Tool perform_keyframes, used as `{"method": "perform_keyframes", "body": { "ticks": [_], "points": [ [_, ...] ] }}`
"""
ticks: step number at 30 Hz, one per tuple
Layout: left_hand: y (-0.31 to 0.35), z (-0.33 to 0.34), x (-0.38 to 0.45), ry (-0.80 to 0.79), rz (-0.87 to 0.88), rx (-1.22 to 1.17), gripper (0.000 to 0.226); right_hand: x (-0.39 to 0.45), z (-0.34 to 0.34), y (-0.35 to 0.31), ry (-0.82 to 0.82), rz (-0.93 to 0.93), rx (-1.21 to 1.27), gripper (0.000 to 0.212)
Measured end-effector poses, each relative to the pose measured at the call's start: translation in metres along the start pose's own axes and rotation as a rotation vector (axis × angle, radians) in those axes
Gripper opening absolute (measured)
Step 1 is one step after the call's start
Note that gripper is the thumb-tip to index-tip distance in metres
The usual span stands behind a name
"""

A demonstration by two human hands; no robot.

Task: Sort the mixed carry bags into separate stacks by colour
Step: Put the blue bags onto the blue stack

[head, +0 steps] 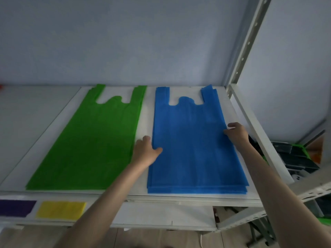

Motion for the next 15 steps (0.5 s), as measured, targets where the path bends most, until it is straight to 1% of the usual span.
{"method": "perform_keyframes", "body": {
  "ticks": [1,3,5,8,12,14,15],
  "points": [
    [-0.003,0.003,-0.018,-0.014,-0.006,0.0,0.053,-0.001,0.001,-0.001,0.012,0.004,-0.022,0.044],
    [-0.009,0.013,-0.043,-0.05,-0.011,0.021,0.055,-0.004,0.003,-0.004,0.016,-0.008,-0.079,0.043],
    [-0.01,0.017,-0.053,-0.039,0.019,-0.002,0.056,-0.008,0.005,-0.008,-0.002,-0.016,-0.101,0.043],
    [-0.009,0.014,-0.056,-0.004,0.069,-0.051,0.055,-0.015,0.004,-0.008,0.003,0.002,-0.068,0.045],
    [-0.013,0.005,-0.074,0.013,0.175,-0.013,0.058,-0.037,0.0,0.008,0.063,0.075,-0.014,0.044],
    [-0.02,0.003,-0.09,-0.035,0.238,0.043,0.06,-0.054,-0.001,0.018,0.09,0.073,-0.058,0.044],
    [-0.025,0.005,-0.095,-0.072,0.27,0.083,0.061,-0.059,0.002,0.022,0.105,0.038,-0.116,0.045]
  ]
}}
Point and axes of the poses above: each hand's wrist, its own x-axis towards the middle knuckle, its own z-axis out of the palm, y = z × x, the point moved 6 cm from there along x, towards the middle knuckle, and after that the axes turned 8 degrees about -x, right-handed, at the moved point
